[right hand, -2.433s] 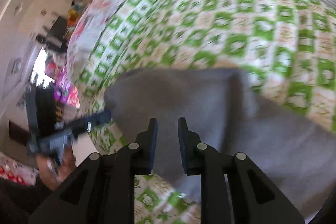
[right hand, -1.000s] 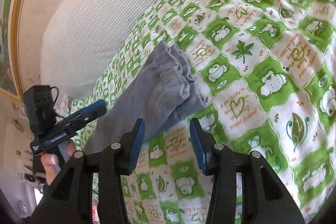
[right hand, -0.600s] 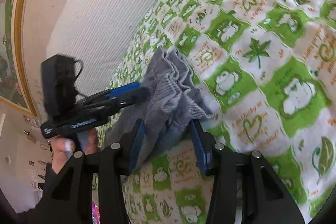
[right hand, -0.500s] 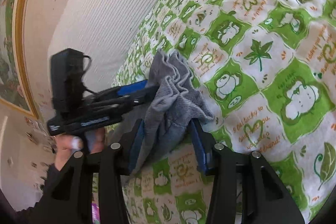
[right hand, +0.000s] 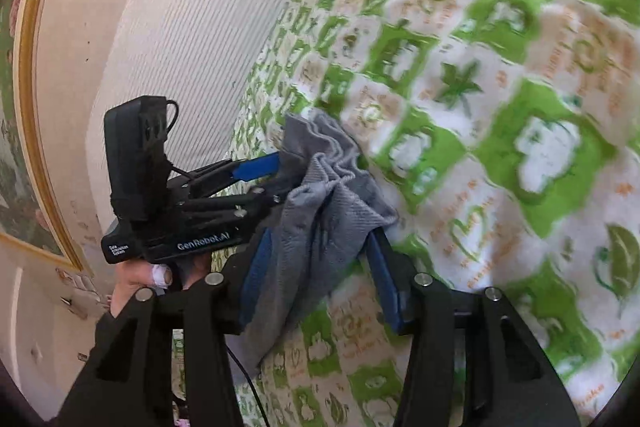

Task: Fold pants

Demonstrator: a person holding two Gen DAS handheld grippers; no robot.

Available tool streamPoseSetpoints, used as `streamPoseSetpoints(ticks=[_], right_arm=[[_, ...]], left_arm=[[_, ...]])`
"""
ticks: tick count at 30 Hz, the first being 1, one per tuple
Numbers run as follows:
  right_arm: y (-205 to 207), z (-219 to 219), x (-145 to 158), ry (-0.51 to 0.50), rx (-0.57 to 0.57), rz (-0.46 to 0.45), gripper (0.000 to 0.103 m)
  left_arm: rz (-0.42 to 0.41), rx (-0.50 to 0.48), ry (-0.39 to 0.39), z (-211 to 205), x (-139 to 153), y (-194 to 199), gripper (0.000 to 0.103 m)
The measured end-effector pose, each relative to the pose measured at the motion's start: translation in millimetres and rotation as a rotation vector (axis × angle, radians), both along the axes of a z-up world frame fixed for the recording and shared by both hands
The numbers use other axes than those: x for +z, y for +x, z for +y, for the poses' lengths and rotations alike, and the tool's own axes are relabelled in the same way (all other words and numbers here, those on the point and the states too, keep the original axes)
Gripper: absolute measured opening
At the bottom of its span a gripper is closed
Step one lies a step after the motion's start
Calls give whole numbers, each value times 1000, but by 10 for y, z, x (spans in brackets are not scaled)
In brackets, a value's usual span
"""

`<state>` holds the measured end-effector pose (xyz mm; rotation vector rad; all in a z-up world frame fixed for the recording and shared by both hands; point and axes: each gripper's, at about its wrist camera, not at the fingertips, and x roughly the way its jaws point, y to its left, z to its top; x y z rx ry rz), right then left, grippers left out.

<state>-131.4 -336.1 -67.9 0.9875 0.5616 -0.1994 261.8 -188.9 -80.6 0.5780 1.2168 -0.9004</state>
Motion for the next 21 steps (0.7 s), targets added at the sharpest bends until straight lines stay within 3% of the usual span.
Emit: streamPoseSetpoints(ticks=[1,2,3,4,5,6,13,17,21], right_arm=[[11,4,-6,0,6,-19,50],[13,1,-4,0,14,-34,42],[5,-14,-13,0,22,-41,27],[3,-28,-17,2,29,-48,21],[-23,-43,-24,8,34,-54,20],[-51,-61,-38,18,38,-62,18],[-177,-212,2,4,50,-87,16],[-330,-177,252,-99,56,-100,16],[-275,-48,431,-183,99,-105,16]], left_arm=[[9,3,-9,17,1,6,53],[20,-3,-24,24,8,-3,41],[17,-10,-31,32,17,-26,33],[4,-18,-28,19,22,-63,30],[7,-21,-31,6,28,-87,21],[13,-17,-37,0,41,-117,18],[43,-4,-83,-75,204,-198,11],[40,-11,-135,-199,344,-240,11],[48,13,-202,-30,414,-268,10]])
